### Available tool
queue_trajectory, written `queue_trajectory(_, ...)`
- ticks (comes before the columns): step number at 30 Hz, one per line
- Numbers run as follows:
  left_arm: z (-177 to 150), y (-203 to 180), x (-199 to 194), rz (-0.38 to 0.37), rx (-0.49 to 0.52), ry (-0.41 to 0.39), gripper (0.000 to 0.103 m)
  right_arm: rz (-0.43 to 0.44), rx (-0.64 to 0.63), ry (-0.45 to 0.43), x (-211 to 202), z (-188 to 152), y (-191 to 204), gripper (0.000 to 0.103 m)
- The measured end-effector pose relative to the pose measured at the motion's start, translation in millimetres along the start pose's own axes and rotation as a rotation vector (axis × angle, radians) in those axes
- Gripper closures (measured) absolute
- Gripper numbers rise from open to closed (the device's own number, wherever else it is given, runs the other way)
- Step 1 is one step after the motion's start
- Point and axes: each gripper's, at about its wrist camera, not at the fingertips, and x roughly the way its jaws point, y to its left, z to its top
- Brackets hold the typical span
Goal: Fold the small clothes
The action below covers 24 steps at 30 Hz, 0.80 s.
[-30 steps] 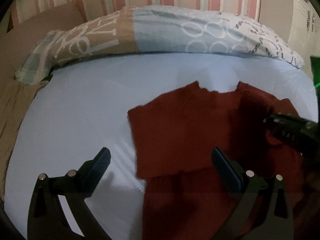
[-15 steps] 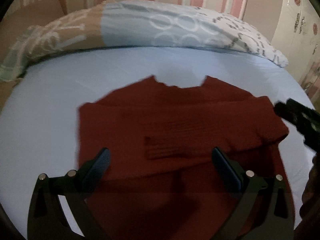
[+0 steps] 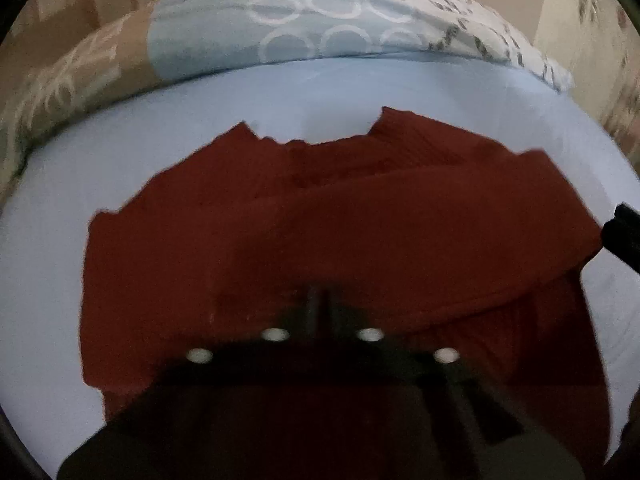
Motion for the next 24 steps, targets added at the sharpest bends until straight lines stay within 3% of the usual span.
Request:
queue_trajectory(6,6.8,-7.2,-23.3,0.107,0.072,-0.113,0.103,-0.008,-0.004,0.014,3.9,-0.2,0.2,0.030)
queue_trajectory(11,25.6,13.9,-58.2,0.158,0.083,-0.215,0.103,-0.004,-0.002,0.001,5.9,6.5,6.0,0.030)
queue_trajectory(16,19.5,48.9,-45.7,0.007,-0.006,-0.106,0.103,0.015,0.011,-0.005,5.3,10.8,11.6,0.030)
queue_trajectory(19,5.5,53.5,-31.9,-0.048,-0.059,-0.057,0.089,0.012,-0.007,0.003,6.5,7.5,13.8,0.030)
queue_trajectory(21,-0.7,47.5,-24.1,-0.042,-0.069,-0.041,0.038,0.007,-0.012,0.017,10.0,2.8,13.0,0.030)
queue_trajectory(23,-5.0,39.5,-16.6,-0.044,-0.078,-0.037,0.024,0.008,-0.011,0.023,11.2,-1.5,12.2,0.030)
queue_trajectory(24,-5.8,37.2,-13.6,-0.049,-0.086,-0.036,0.024,0.007,-0.014,0.025,11.7,-2.8,11.7,0.030)
